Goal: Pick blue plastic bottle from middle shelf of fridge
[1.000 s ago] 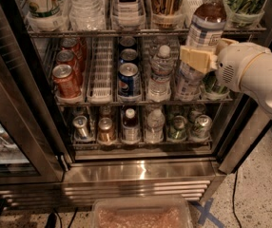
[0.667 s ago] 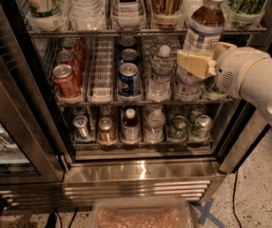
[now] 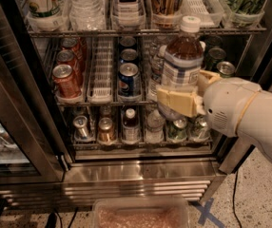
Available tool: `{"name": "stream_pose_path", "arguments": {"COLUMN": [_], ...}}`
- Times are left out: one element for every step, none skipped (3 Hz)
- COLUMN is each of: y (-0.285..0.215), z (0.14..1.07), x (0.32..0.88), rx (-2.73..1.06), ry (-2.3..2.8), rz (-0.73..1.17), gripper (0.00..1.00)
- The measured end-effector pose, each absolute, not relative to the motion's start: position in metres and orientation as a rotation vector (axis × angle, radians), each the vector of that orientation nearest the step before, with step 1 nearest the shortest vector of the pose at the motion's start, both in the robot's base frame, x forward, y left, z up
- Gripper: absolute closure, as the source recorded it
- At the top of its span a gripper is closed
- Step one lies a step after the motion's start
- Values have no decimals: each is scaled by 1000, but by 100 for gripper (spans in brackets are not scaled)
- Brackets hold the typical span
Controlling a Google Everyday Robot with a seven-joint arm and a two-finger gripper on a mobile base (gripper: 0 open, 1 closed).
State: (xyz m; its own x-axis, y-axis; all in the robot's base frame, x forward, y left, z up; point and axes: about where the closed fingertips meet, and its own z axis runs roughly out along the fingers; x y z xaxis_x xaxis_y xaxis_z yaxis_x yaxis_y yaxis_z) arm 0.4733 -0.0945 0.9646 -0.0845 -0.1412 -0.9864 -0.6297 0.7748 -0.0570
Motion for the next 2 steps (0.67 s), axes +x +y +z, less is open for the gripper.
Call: {"name": "stream_pose_path", "arguments": {"y": [-66,-61], "z": [966,965], "x": [446,442], "rx": [-769,-789], "ry": [1605,1604], "rz": [515,534], "gripper": [100,100]}}
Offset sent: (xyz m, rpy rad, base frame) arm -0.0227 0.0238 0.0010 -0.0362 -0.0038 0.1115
